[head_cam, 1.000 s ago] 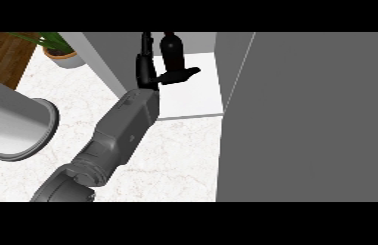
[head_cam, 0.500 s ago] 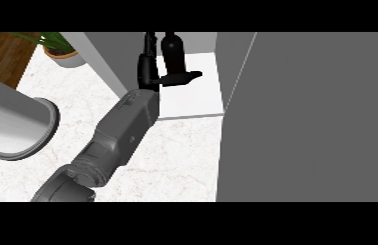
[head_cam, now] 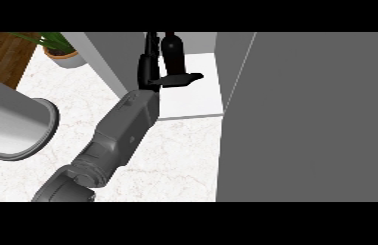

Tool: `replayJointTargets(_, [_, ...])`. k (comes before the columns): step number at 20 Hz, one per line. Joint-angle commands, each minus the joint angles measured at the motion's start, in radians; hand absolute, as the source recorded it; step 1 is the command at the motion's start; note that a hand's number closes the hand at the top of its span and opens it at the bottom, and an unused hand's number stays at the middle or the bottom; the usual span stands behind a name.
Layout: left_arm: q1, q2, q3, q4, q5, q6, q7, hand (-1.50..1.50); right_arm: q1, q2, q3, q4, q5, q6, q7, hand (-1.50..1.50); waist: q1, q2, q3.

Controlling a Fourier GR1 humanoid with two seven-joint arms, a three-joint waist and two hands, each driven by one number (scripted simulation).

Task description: Pick up the wine, place it into the cabinet and close the cabinet

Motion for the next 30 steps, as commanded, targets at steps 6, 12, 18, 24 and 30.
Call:
replayJointTargets(6, [0.084, 0.001, -0.019, -0.013, 0.107, -0.064, -0.050, -1.50, 0.028, 0.003, 0.005, -0.082, -0.040, -0.016, 0.043, -1.50, -0.001, -0.009, -0.001])
replayJointTargets(12, [0.123, 0.001, -0.118, -0.083, 0.195, -0.064, -0.024, -1.50, -0.009, -0.006, -0.007, -0.043, -0.035, -0.025, 0.054, -1.50, 0.006, -0.015, -0.001])
replayJointTargets(18, [0.271, 0.001, -0.306, -0.261, 0.288, 0.002, -0.006, -1.50, 0.057, -0.023, -0.023, -0.118, -0.044, -0.021, 0.070, -1.50, 0.015, -0.025, -0.001])
replayJointTargets(24, [0.434, 0.001, -0.572, -0.607, 0.392, 0.224, 0.056, -1.50, 0.065, -0.008, 0.010, -0.101, 0.021, -0.034, 0.039, -1.50, 0.051, -0.026, 0.000])
replayJointTargets(30, [0.595, 0.001, -0.723, -0.871, 0.333, 0.385, 0.056, -1.50, 0.034, -0.047, -0.118, -0.066, -0.080, -0.019, 0.015, -1.50, 0.070, -0.023, 0.000])
